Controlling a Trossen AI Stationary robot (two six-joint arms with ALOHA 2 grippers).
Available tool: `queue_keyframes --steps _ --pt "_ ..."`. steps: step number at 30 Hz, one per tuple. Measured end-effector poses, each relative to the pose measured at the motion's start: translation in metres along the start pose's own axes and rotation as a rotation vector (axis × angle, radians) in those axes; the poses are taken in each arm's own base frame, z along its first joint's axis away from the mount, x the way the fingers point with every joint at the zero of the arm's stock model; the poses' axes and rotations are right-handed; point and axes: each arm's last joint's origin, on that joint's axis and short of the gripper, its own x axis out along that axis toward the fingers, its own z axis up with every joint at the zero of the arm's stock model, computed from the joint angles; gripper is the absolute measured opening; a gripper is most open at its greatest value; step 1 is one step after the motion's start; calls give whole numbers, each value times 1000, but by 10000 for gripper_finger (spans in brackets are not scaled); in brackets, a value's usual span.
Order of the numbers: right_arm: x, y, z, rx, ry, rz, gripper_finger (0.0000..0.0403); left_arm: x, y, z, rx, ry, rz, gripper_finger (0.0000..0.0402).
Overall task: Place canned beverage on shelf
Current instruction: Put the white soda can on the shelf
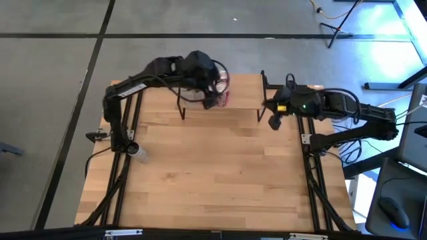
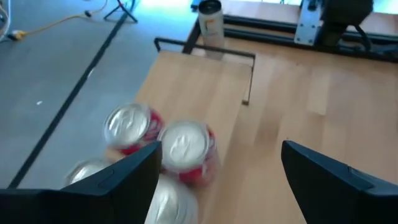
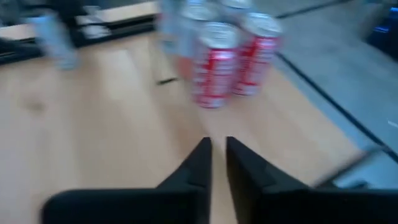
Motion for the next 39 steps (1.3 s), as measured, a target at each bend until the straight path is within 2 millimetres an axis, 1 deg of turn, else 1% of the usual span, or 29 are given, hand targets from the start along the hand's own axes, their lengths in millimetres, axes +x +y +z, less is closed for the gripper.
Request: queue_keyframes --steps 2,4,8,10,13,15,18,20,25,30,35,39 --pt "2 -10 0 22 6 -79 80 -13 4 -3 6 6 8 316" --pt "5 -21 0 44 14 -179 128 -21 9 -5 19 8 26 316" --pt "9 -51 -3 111 61 -460 225 -34 24 -6 45 -14 38 316" --pt "11 -68 -7 163 99 -593 265 -40 35 -7 51 -27 31 316" --pt "14 -93 -12 238 164 -697 308 -44 50 -9 64 -33 4 316" --pt "14 -109 -16 318 194 -724 325 -45 60 -13 77 -21 -20 316" --pt "16 -129 -21 450 222 -740 338 -45 77 -17 77 -10 -61 316" --pt "19 -138 -24 528 229 -734 339 -45 89 -20 68 -16 -100 316" --pt "38 -157 -30 635 294 -741 332 -47 110 -24 78 -70 -208 316" --pt "64 -174 -44 676 452 -760 318 -48 119 -27 57 -69 -209 316" --pt "90 -184 -53 655 556 -802 305 -49 124 -29 45 -66 -195 316" --pt "101 -190 -60 663 622 -804 301 -49 124 -29 44 -66 -195 316"
